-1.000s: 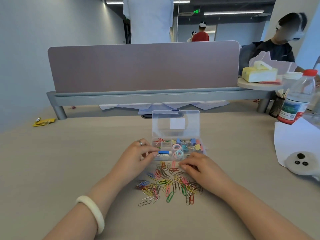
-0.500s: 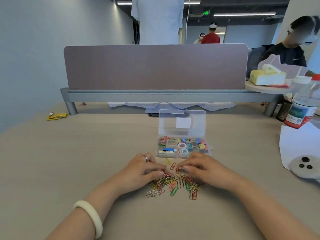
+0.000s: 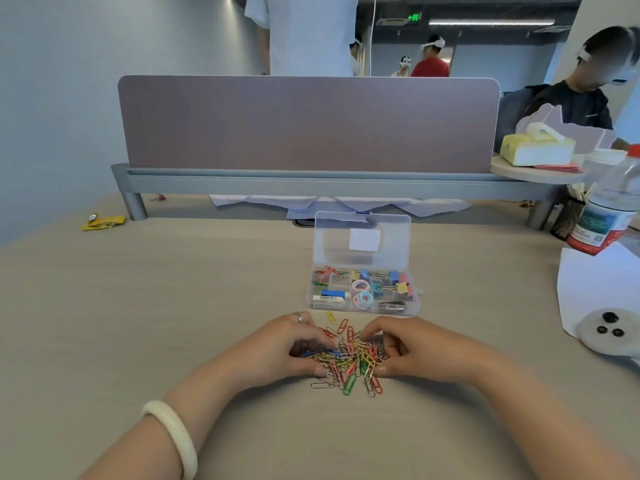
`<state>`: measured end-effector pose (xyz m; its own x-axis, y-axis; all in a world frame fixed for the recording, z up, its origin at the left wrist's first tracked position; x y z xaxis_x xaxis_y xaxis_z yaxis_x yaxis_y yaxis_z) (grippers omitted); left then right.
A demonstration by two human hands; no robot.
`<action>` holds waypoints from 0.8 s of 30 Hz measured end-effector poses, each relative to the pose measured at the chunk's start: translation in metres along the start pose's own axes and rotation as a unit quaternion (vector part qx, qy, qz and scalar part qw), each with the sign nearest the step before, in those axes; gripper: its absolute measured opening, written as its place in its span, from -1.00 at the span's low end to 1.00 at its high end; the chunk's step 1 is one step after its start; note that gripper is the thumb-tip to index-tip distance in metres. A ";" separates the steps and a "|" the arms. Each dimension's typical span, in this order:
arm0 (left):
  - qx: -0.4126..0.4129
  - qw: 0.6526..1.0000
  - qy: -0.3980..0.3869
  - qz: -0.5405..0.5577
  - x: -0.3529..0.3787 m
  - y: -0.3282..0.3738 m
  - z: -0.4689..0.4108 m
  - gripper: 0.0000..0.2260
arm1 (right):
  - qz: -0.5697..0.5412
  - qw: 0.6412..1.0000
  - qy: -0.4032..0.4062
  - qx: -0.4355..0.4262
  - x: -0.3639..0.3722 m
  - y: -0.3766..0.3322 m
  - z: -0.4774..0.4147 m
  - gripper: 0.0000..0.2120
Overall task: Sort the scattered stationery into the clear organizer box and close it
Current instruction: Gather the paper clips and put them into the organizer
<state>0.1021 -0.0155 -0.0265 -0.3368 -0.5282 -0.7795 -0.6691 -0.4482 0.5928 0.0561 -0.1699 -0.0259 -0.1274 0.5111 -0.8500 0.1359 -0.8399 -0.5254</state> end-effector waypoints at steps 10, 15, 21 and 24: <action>0.033 0.997 0.031 -0.068 0.003 0.004 -0.001 -0.28 | 0.101 0.993 0.046 -0.038 0.007 -0.018 -0.002 -0.34; 0.052 0.996 0.061 -0.047 0.003 0.009 -0.005 -0.61 | 0.038 0.992 0.105 -0.057 0.005 -0.015 -0.007 -0.57; 0.066 0.993 0.079 -0.050 0.003 0.016 -0.009 -0.79 | 0.028 0.985 0.149 -0.080 0.006 -0.022 -0.008 -0.75; 0.056 0.994 0.085 -0.039 0.003 0.014 -0.009 -0.82 | 0.045 0.984 0.156 -0.079 0.006 -0.023 -0.008 -0.75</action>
<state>0.0975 -0.0301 -0.0190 -0.1696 -0.6134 -0.7713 -0.7622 -0.4145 0.4973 0.0602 -0.1458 -0.0191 0.1964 0.4873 -0.8509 0.2878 -0.8582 -0.4250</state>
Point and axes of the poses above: each hand's wrist, its own z-axis away from the middle knuckle, its own x-axis out of the palm, y = z × x, the point moved 7 cm from there along -z, towards the middle knuckle, and after that the axes turned 9 degrees about y, right-handed, at the moved point
